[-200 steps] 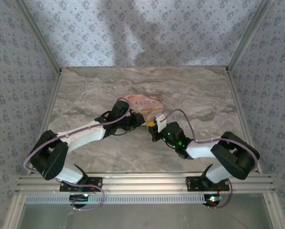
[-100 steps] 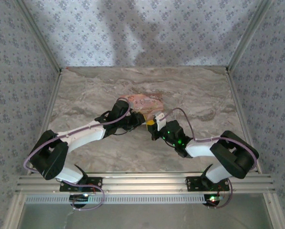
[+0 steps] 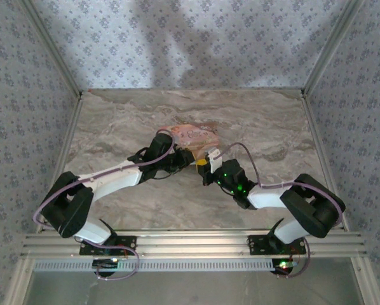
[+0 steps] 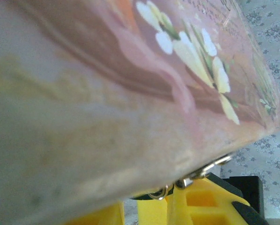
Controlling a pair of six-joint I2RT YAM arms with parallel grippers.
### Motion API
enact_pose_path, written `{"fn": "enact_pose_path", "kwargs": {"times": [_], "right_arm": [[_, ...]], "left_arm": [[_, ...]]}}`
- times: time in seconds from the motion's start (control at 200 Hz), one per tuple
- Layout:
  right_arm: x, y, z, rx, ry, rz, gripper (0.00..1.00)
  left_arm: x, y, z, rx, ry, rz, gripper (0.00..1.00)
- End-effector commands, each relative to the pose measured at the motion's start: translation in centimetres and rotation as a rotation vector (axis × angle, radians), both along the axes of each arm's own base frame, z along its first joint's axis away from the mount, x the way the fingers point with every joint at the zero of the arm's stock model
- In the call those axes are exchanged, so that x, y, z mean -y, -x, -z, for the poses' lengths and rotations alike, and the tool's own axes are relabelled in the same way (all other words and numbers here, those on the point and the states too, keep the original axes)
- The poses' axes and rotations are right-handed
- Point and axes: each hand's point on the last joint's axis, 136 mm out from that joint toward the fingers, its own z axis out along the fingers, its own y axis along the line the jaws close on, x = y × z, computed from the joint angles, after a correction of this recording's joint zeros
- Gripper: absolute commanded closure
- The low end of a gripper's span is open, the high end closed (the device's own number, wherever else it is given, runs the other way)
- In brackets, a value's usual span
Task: Unlock the padlock with the key
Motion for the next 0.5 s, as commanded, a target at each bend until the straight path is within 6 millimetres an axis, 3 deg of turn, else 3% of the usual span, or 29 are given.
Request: {"fn": "enact_pose_path", "kwargs": {"times": [0.0,0.32,0.495], "right_arm": [[-2.6,-0.6,-10.8,0.232,-0.257,-0.067,1.0],[-3.3,-0.8,-11.3,0.227,-0.285,-0.086,1.0],[-2.4,-0.7,-7.4,0.161,-0.197,-0.056,1.0]], "left_arm": [[2.3,3.2,1.1,-0.098,0.031,0.125,0.77],[3.0,3.3,0.9,-0.099,0.049,0.137,0.77],[2.6,3.1,1.5,-0.091,0.026,0.122,0.77]]}}
